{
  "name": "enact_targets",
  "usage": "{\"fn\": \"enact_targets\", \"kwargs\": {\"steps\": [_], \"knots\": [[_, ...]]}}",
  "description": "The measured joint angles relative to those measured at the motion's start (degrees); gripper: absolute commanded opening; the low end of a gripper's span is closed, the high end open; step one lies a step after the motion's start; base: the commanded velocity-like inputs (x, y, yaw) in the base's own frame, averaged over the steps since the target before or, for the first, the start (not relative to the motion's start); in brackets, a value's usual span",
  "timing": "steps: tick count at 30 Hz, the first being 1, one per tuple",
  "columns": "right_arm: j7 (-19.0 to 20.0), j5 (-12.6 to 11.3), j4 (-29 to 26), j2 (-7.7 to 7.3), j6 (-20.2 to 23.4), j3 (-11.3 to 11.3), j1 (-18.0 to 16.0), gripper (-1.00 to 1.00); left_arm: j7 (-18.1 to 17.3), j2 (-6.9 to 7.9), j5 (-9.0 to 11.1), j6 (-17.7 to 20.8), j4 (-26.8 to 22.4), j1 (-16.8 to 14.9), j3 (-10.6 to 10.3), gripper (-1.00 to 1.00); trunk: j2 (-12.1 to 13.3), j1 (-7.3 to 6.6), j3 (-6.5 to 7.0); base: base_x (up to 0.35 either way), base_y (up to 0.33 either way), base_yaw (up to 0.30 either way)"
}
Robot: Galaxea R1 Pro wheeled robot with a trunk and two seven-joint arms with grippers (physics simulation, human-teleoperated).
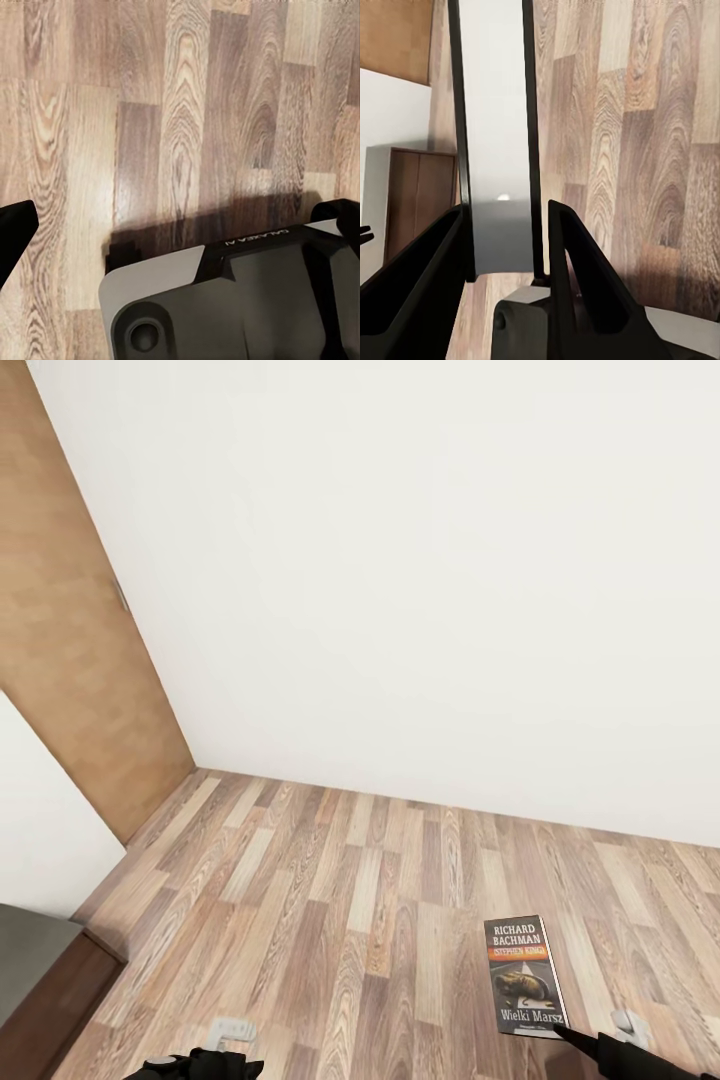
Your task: In the bedroom, move the book from the bed onto either nightstand, and place the two sandals side by side next to the bed.
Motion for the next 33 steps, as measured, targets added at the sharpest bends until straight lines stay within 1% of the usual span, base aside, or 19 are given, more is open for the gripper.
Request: {"fn": "enact_targets", "kwargs": {"steps": [33], "knots": [[0.0, 0.03, 0.0, 0.0, 0.0, 0.01, 0.01, -1.0, -0.03, -0.06, 0.0, 0.0, 0.0, 0.0, -0.02, 1.0, 0.01, 0.0, 3.02, 0.0, 0.0, 0.0]]}}
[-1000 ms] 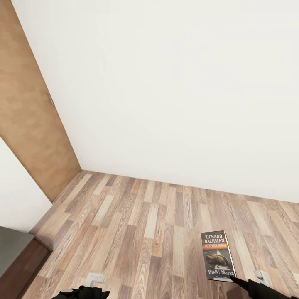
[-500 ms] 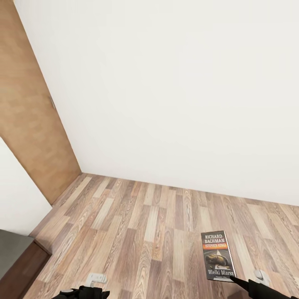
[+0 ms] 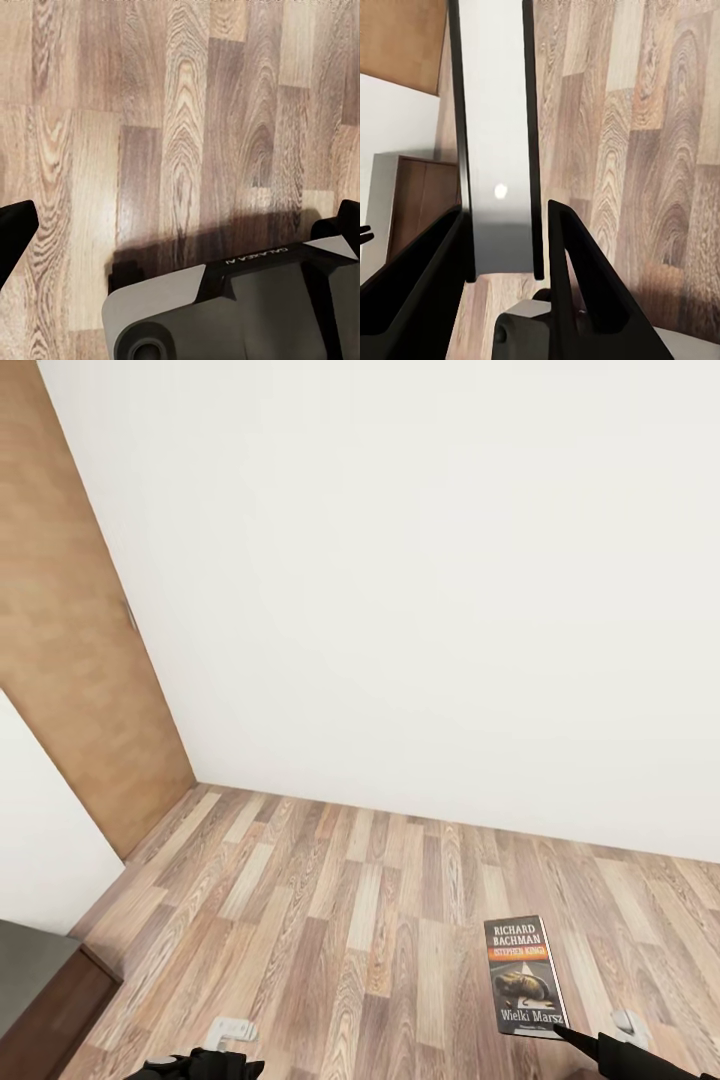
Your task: In the bedroom, move the book from the bed onto either nightstand, and place the two sandals side by side next to the bed.
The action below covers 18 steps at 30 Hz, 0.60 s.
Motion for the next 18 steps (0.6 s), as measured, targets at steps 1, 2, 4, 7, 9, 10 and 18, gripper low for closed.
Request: {"fn": "enact_targets", "kwargs": {"steps": [1, 2, 4, 7, 9, 10, 18], "knots": [[0.0, 0.01, 0.0, 0.0, 0.0, -0.02, 0.0, -1.0, -0.01, 0.0, 0.0, 0.0, 0.0, 0.0, 0.0, 1.0, 0.0, 0.0, 0.09, 0.0, 0.0, 0.0], [0.02, 0.0, 0.0, 0.0, 0.0, -0.01, 0.0, -1.0, 0.0, 0.0, 0.0, 0.0, 0.0, 0.0, 0.0, 1.0, 0.0, 0.0, 0.18, 0.0, 0.0, 0.0], [0.01, 0.01, 0.0, 0.0, 0.0, 0.0, 0.0, -1.0, 0.04, -0.51, 0.06, 0.0, 0.0, 0.0, 0.03, 1.0, 0.0, 0.0, 0.37, 0.0, 0.0, 0.0], [0.0, 0.02, -0.01, 0.0, 0.0, -0.01, -0.01, -1.0, 0.06, -1.16, 0.13, 0.0, 0.0, 0.0, 0.07, 1.0, 0.0, 0.0, 0.64, 0.0, 0.0, 0.0], [0.01, 0.01, -0.02, 0.0, 0.0, 0.0, -0.01, -1.0, 0.06, -1.39, 0.15, 0.0, 0.0, 0.0, 0.08, 1.0, 0.0, 0.0, 0.82, 0.0, 0.0, 0.0], [0.01, 0.0, -0.02, 0.0, 0.0, -0.02, -0.01, -1.0, 0.06, -1.42, 0.15, 0.0, 0.0, 0.0, 0.08, 1.0, 0.0, 0.0, 0.91, 0.0, 0.0, 0.0], [0.02, 0.01, -0.02, 0.0, 0.0, -0.02, -0.01, -1.0, 0.06, -1.49, 0.19, 0.0, 0.0, 0.09, 0.08, 1.0, 0.0, 0.0, 1.65, 0.0, 0.0, 0.0]]}}
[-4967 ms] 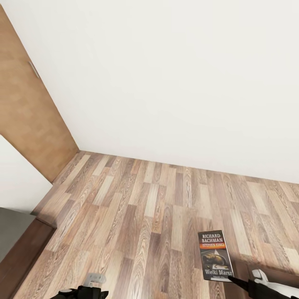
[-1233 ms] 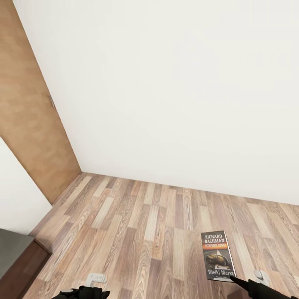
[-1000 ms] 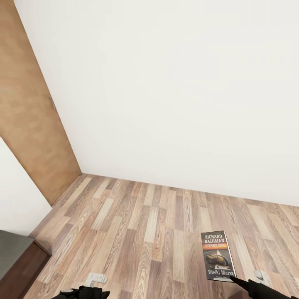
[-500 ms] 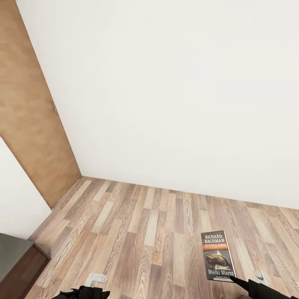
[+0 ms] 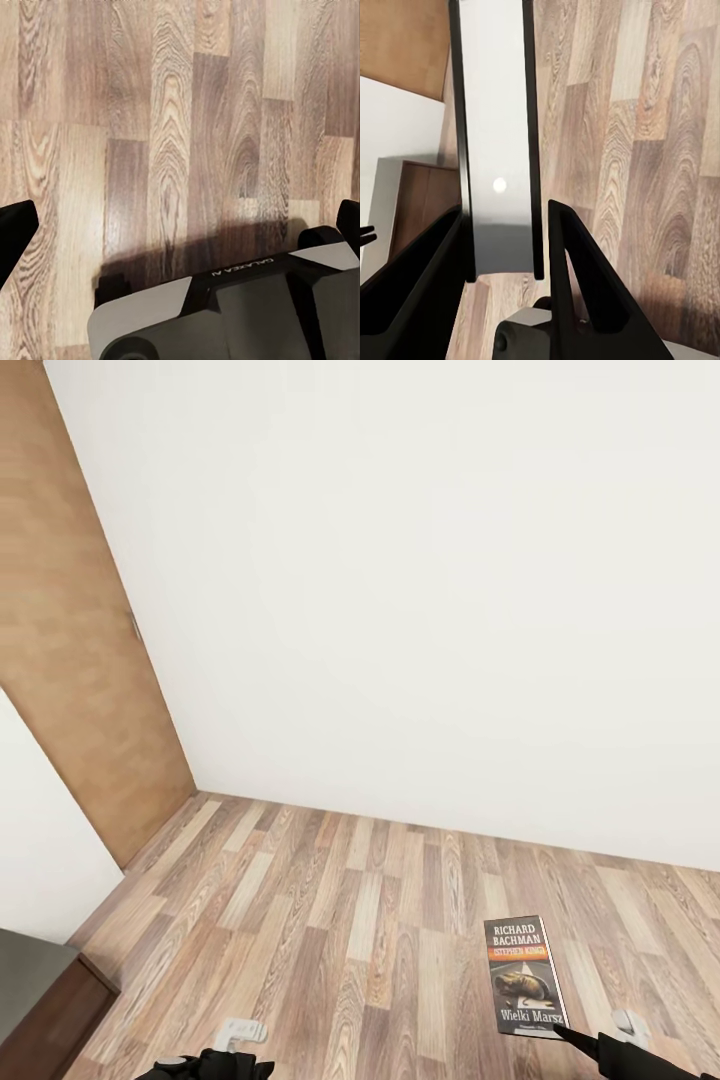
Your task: In the bedroom, move the book from the bed onto either nightstand, and place the two sandals side by side next to the bed.
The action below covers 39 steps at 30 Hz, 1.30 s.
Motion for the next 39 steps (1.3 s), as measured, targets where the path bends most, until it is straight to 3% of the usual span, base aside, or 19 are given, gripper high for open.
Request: {"fn": "enact_targets", "kwargs": {"steps": [39], "knots": [[-0.1, 0.01, 0.02, 0.0, 0.0, 0.03, 0.0, -1.0, -0.09, -1.49, 0.52, -1.11, 0.0, 0.38, 0.23, 1.0, 0.01, 0.0, 3.57, 0.0, 0.0, 0.0]]}}
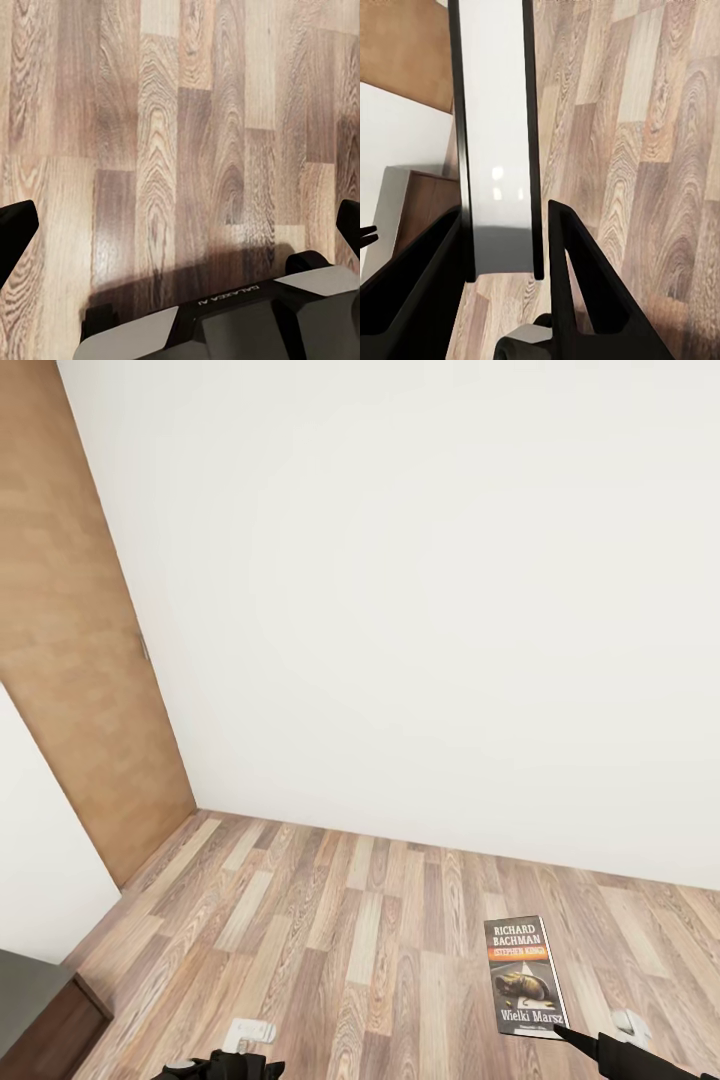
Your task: In the bedroom, move the book from the bed onto either nightstand, and place the two sandals side by side next to the bed.
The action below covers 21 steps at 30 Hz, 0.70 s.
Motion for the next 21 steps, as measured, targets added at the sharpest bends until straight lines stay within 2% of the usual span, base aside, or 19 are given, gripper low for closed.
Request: {"fn": "enact_targets", "kwargs": {"steps": [21], "knots": [[-0.01, 0.0, 0.15, 0.0, -0.35, 0.0, 0.01, -1.0, 0.0, -0.23, -0.02, 0.01, 0.05, 0.36, 0.02, 1.0, 0.0, 0.0, 1.92, 0.0, 0.0, 0.0]]}}
